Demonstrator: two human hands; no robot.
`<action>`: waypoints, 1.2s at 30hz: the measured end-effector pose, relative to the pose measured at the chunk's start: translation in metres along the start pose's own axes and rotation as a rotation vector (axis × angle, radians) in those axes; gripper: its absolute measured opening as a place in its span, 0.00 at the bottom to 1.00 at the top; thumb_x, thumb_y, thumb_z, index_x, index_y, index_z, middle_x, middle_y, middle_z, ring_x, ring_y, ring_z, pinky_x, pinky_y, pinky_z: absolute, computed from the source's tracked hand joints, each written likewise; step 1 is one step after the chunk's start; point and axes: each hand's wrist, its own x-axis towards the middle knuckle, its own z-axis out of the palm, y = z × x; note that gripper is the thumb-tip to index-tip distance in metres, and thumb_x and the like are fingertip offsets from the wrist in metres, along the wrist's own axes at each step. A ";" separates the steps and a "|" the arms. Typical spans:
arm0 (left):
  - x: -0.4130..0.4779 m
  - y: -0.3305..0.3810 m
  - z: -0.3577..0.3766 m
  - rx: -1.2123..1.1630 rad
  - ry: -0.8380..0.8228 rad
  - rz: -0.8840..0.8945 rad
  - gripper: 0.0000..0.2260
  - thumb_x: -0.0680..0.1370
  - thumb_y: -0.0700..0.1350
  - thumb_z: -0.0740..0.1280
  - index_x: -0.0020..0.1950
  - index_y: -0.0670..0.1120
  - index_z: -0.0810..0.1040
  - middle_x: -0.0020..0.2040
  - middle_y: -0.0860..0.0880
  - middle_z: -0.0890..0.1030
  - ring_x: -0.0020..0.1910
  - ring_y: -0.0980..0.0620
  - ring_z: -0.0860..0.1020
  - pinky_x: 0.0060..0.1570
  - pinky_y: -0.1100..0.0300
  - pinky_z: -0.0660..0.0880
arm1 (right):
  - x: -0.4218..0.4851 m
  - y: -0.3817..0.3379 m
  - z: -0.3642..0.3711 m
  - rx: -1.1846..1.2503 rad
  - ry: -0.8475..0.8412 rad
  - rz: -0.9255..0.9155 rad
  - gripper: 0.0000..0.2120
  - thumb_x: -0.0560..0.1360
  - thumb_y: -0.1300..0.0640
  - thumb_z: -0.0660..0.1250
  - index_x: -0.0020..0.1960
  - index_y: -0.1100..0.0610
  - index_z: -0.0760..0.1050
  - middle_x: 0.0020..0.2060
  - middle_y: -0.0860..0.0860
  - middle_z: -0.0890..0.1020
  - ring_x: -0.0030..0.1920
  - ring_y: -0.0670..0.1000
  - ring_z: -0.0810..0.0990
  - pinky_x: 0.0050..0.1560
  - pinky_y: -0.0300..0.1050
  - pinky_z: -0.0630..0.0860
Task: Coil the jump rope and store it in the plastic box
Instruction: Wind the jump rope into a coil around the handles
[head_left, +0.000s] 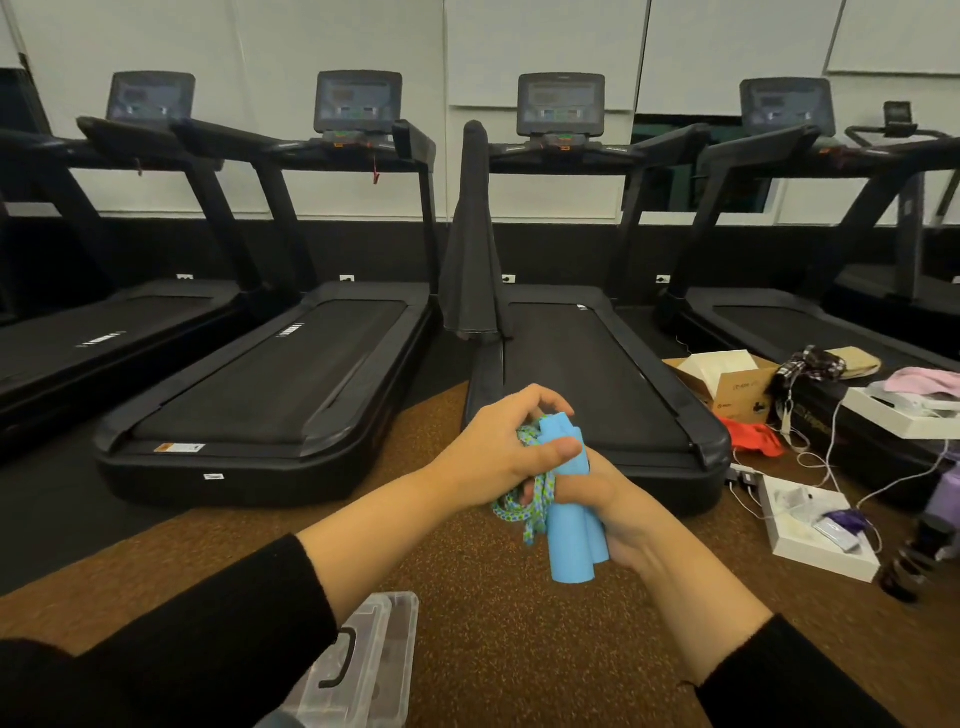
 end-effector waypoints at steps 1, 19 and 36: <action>0.000 0.000 0.001 0.004 0.048 0.001 0.21 0.67 0.62 0.65 0.54 0.52 0.74 0.41 0.55 0.76 0.37 0.47 0.78 0.37 0.62 0.75 | 0.000 0.000 -0.001 0.009 -0.001 0.004 0.21 0.62 0.65 0.66 0.55 0.58 0.73 0.37 0.54 0.83 0.35 0.51 0.83 0.33 0.45 0.80; 0.000 -0.021 -0.004 -0.126 0.126 -0.115 0.03 0.76 0.49 0.68 0.47 0.53 0.80 0.42 0.53 0.80 0.40 0.62 0.77 0.44 0.67 0.74 | 0.007 0.001 0.011 0.110 0.092 0.083 0.19 0.62 0.50 0.72 0.49 0.58 0.77 0.36 0.54 0.80 0.34 0.51 0.78 0.32 0.43 0.76; -0.023 -0.045 0.018 -0.100 0.159 -0.236 0.09 0.75 0.51 0.69 0.50 0.47 0.79 0.40 0.56 0.80 0.35 0.68 0.77 0.35 0.75 0.71 | 0.014 0.027 0.009 -0.241 0.089 0.147 0.21 0.65 0.70 0.73 0.56 0.59 0.75 0.47 0.58 0.84 0.49 0.56 0.84 0.52 0.52 0.81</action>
